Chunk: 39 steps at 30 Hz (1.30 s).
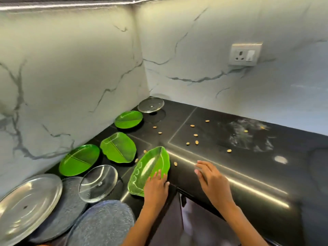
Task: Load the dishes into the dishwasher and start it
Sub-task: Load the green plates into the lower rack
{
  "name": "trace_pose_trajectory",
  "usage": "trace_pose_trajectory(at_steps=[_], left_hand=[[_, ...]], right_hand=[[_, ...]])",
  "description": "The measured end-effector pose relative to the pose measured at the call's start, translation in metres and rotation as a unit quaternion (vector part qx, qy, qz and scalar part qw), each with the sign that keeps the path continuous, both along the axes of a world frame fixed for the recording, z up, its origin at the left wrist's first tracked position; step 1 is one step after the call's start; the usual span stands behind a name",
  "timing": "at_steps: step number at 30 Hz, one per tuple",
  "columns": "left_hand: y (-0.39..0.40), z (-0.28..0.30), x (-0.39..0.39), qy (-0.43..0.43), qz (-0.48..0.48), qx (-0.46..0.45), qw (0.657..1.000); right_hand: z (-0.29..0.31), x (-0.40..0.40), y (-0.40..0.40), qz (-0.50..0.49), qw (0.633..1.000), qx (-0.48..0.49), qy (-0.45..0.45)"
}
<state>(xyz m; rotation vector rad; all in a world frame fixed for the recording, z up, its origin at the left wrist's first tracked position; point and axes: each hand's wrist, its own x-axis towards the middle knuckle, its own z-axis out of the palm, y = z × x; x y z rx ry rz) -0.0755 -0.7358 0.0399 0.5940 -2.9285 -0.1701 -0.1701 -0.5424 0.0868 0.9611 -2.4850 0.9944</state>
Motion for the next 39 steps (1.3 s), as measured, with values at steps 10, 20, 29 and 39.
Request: trace_pose_trajectory(at_steps=[10, 20, 29, 39], left_hand=[[-0.013, 0.015, -0.013, 0.016, -0.046, -0.046, 0.998], [-0.021, 0.059, 0.019, 0.252, -0.192, -0.106, 0.943], [0.105, 0.092, 0.003, 0.298, -0.38, -0.063, 0.873], [0.371, 0.082, 0.018, 0.284, -0.641, 0.014, 0.713]], right_hand=[[-0.023, -0.008, -0.028, 0.041, 0.998, 0.033, -0.034], [0.011, -0.001, -0.007, 0.088, 0.991, 0.027, 0.096], [0.02, 0.048, 0.142, -0.039, 0.987, 0.057, 0.145], [0.003, 0.215, 0.386, -0.368, 0.917, 0.059, 0.139]])
